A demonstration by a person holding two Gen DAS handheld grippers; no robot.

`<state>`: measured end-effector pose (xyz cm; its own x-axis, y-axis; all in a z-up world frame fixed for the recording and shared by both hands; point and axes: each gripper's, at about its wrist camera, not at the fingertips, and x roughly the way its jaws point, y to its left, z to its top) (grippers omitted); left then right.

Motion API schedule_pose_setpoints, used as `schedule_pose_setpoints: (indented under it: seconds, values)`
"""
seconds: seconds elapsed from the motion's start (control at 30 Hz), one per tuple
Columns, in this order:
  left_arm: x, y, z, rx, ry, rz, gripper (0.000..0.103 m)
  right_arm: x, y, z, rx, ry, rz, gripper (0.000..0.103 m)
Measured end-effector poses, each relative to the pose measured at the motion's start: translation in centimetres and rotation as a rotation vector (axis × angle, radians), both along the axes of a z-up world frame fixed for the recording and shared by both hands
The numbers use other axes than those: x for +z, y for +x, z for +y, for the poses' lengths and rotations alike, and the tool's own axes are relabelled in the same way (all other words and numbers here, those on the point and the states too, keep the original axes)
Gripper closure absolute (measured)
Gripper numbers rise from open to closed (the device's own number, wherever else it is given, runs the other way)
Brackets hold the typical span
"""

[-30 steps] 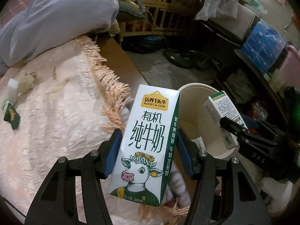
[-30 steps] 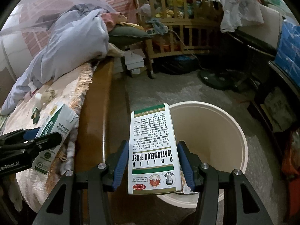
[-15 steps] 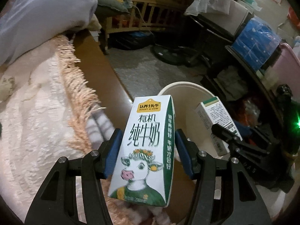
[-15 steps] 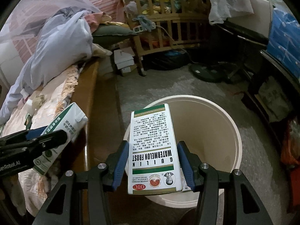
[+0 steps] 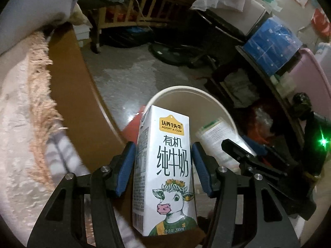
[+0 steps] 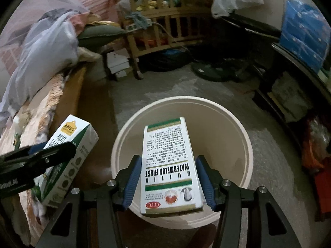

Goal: Collect trash
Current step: 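Carry the milk carton and medicine box to the bucket and open both grippers, then swing both tools back toward the trash on the bed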

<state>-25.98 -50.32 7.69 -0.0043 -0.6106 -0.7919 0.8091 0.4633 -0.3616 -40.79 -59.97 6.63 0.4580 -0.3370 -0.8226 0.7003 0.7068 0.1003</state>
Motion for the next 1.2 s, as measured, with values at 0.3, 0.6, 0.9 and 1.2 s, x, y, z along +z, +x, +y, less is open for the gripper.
schedule_pose_setpoints:
  seconds: [0.3,0.6,0.9,1.2]
  values:
    - [0.4,0.0,-0.3,-0.011,-0.045,0.064,0.048,0.5,-0.8,-0.8,-0.056,0.01,-0.023,0.037]
    - [0.9,0.2,1.7,0.054,0.008,-0.044,0.048,0.3,-0.5,-0.5,-0.034,0.017,-0.023,0.037]
    - [1.3,0.9,5.1,0.11,0.035,-0.143,0.047,0.5,0.9,0.9,0.016,0.0,-0.034,0.037]
    - [2.3,2.1,8.9,0.194,0.045,-0.22,0.048,1.2,2.8,3.4,0.106,-0.049,-0.065,0.034]
